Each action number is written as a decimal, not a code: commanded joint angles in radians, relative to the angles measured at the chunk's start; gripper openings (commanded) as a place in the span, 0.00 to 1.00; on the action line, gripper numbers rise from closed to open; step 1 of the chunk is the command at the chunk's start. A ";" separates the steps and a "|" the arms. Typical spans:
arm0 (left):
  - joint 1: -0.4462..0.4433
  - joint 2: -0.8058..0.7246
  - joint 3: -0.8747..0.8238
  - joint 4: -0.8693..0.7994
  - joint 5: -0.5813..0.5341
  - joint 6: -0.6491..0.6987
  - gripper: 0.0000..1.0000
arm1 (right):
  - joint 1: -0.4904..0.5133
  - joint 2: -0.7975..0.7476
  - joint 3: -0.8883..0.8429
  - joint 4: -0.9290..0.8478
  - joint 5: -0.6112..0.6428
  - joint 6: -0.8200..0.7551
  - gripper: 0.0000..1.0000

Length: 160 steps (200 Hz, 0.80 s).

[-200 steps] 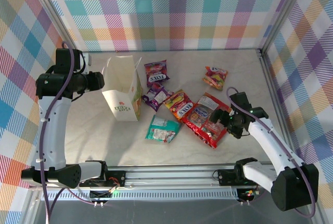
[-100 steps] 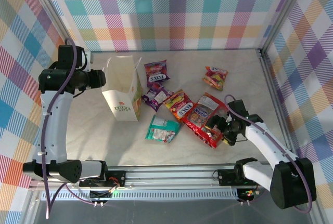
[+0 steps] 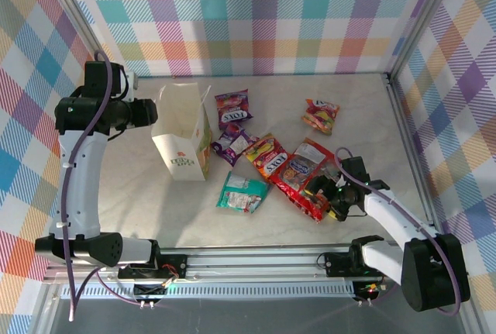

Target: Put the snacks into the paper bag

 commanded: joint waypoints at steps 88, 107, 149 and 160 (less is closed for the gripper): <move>0.009 0.026 0.003 -0.039 0.019 -0.010 0.53 | -0.003 -0.041 -0.048 0.269 -0.109 0.062 0.99; 0.009 0.028 0.007 -0.045 0.015 -0.007 0.53 | -0.002 -0.032 -0.054 0.286 -0.096 0.061 0.99; 0.009 0.037 0.011 -0.055 0.019 -0.008 0.53 | 0.002 0.071 -0.039 0.290 -0.072 0.074 0.99; 0.009 0.040 0.012 -0.056 0.018 -0.008 0.53 | 0.006 0.105 -0.024 0.287 -0.055 0.074 0.99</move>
